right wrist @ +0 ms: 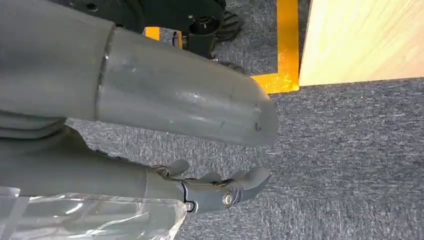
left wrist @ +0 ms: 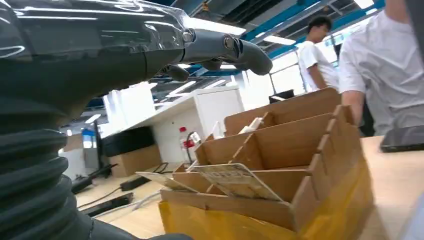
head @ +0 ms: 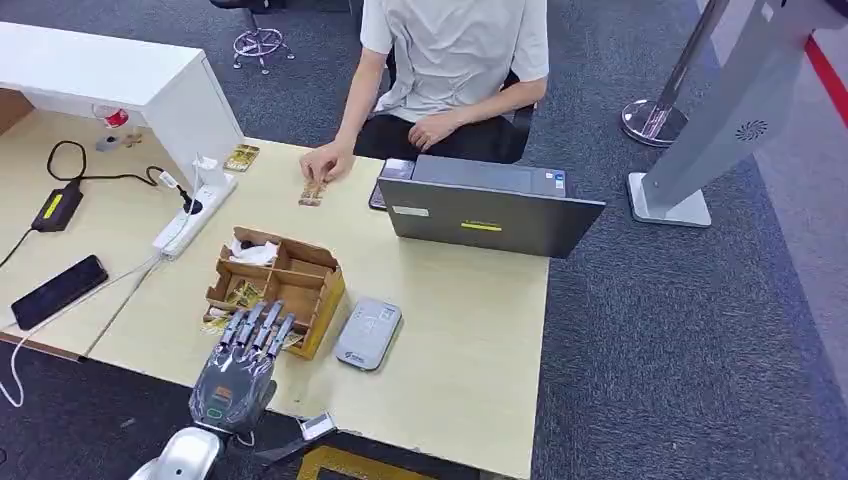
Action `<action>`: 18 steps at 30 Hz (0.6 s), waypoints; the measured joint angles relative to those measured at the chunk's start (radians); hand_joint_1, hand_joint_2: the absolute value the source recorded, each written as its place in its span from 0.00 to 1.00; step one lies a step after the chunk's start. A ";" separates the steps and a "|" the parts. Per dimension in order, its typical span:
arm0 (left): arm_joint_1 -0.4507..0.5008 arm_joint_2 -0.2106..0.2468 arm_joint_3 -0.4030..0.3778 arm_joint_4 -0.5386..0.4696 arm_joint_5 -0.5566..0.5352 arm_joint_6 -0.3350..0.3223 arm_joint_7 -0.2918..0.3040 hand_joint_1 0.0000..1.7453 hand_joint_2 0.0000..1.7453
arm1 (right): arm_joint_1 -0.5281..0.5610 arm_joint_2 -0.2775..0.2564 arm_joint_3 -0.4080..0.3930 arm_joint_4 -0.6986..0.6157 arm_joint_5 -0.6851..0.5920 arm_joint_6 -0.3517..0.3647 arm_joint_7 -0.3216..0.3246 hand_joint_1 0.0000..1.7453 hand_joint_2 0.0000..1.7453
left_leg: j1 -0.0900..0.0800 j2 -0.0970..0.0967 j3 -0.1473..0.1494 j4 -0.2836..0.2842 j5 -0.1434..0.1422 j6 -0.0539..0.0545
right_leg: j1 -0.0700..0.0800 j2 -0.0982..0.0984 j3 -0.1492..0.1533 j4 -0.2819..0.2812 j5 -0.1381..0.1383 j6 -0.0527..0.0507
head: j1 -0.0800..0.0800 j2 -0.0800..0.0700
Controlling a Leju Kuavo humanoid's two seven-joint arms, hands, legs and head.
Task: Pass the card to the sensor for recognition and then transmit it.
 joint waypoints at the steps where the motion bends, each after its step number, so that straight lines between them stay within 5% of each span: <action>1: -0.002 0.000 0.004 0.004 0.000 0.004 0.007 0.00 1.00 | 0.000 -0.002 0.000 0.002 0.003 0.002 0.000 0.00 0.00 | 0.000 0.000 0.000 0.000 0.000 0.000 | 0.000 0.000 0.000 0.000 0.000 0.000 | 0.000 0.000; 18: -0.036 -0.016 0.079 0.081 0.000 0.032 0.009 0.00 1.00 | -0.003 -0.006 0.000 0.019 0.038 0.004 0.000 0.00 0.00 | 0.000 0.000 0.000 0.000 0.000 0.000 | 0.000 0.000 0.000 0.000 0.000 0.000 | 0.000 0.000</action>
